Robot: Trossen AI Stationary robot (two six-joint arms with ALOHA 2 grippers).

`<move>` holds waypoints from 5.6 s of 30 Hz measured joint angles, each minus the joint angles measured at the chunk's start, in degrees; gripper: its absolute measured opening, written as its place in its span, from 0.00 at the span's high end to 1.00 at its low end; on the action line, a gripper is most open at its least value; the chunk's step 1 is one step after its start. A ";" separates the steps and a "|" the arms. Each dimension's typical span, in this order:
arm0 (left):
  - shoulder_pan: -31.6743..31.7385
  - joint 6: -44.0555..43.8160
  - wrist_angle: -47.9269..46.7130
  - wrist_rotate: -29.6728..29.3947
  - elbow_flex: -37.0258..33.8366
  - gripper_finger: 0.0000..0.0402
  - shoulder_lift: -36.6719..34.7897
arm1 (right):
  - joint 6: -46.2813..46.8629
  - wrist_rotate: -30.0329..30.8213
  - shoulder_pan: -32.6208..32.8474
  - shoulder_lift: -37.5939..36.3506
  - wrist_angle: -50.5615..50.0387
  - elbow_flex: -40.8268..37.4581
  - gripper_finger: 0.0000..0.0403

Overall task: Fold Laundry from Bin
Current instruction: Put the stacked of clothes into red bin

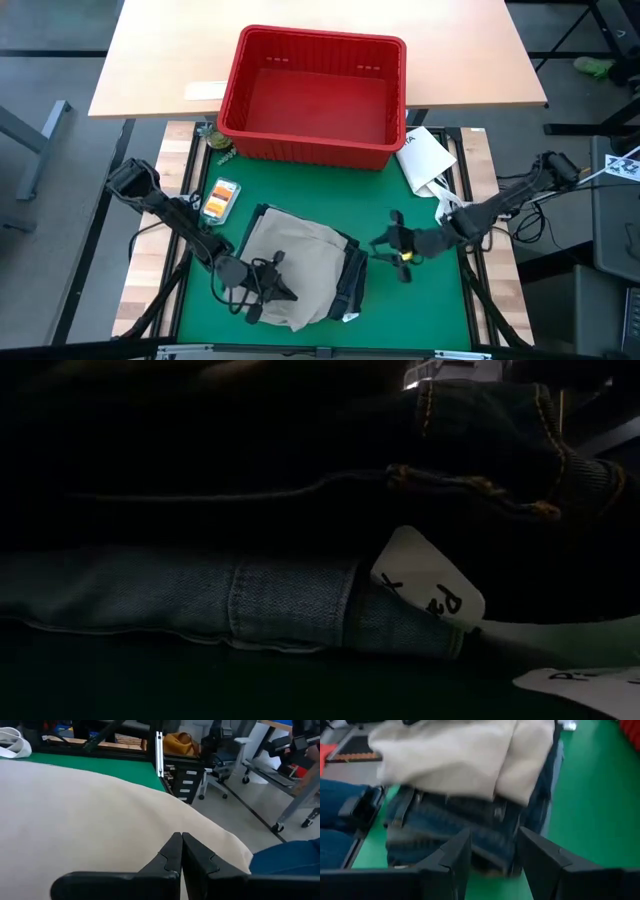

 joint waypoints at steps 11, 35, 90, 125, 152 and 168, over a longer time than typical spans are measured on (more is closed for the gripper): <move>2.76 2.67 12.23 -0.21 0.21 0.89 0.00 | 14.62 10.56 12.20 4.79 -5.85 0.04 0.60; 8.18 10.52 8.11 4.38 7.45 0.56 -0.04 | 43.82 1.78 12.67 24.04 -0.39 0.07 0.60; -1.98 -81.94 -89.60 13.77 -4.24 0.68 -36.14 | 35.21 -1.56 -3.91 35.29 19.13 5.81 0.60; -2.83 -89.66 -56.77 6.74 -21.33 0.68 -31.70 | 35.17 -1.59 -4.09 48.68 33.23 10.31 0.60; -2.81 -83.72 -47.49 5.49 -21.55 0.98 -31.95 | 30.56 -1.60 -5.77 52.49 38.21 17.35 0.92; -2.77 -79.59 -43.71 1.69 -21.16 1.00 -36.96 | 26.01 -2.06 -6.87 52.36 47.84 17.55 0.98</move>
